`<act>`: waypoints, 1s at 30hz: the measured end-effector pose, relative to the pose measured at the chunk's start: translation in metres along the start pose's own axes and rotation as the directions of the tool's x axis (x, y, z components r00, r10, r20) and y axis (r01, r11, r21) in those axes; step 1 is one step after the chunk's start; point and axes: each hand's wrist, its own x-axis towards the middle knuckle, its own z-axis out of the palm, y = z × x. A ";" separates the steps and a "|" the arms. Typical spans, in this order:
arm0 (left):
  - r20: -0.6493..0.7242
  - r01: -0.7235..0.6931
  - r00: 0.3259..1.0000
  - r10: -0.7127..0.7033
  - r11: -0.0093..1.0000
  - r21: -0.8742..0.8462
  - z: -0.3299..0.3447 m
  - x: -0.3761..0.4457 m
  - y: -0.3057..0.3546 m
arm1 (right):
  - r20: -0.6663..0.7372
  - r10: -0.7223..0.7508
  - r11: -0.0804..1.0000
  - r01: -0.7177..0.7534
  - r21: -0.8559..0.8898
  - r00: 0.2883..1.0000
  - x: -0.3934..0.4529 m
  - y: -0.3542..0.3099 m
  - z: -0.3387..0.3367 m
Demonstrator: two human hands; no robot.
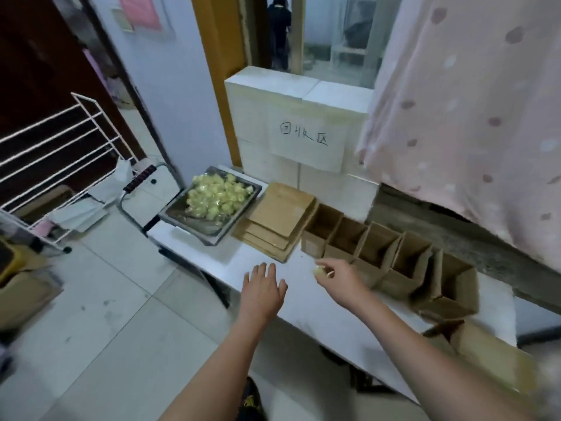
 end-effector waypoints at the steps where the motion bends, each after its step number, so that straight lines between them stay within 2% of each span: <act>1: 0.001 0.003 1.000 -0.003 1.000 0.008 -0.007 0.007 -0.020 | 0.001 0.014 1.000 -0.014 -0.006 1.000 0.010 -0.016 0.015; 5: -0.014 0.030 0.999 -0.030 0.999 0.015 -0.042 0.034 -0.103 | 0.045 0.075 0.997 -0.075 -0.018 0.996 0.050 -0.081 0.078; 9: -0.025 0.084 0.996 -0.085 0.996 -0.022 -0.066 0.059 -0.170 | 0.020 0.090 0.996 -0.089 -0.016 0.996 0.087 -0.140 0.121; 14: -0.055 0.121 0.991 -0.124 0.991 -0.060 -0.079 0.089 -0.225 | 0.018 0.020 0.998 -0.019 -0.054 1.000 0.135 -0.191 0.148; 19: -0.025 0.186 0.981 -0.190 0.976 -0.117 -0.077 0.111 -0.264 | 0.041 -0.037 0.993 0.042 -0.110 0.998 0.184 -0.209 0.179; 27: 0.036 0.198 0.980 -0.198 0.980 0.009 -0.091 0.184 -0.333 | 0.047 -0.168 0.971 0.174 -0.166 0.985 0.274 -0.246 0.241; 30: 0.045 0.195 0.979 -0.196 0.980 0.043 -0.106 0.221 -0.349 | -0.007 -0.264 0.919 0.249 -0.307 0.965 0.311 -0.265 0.253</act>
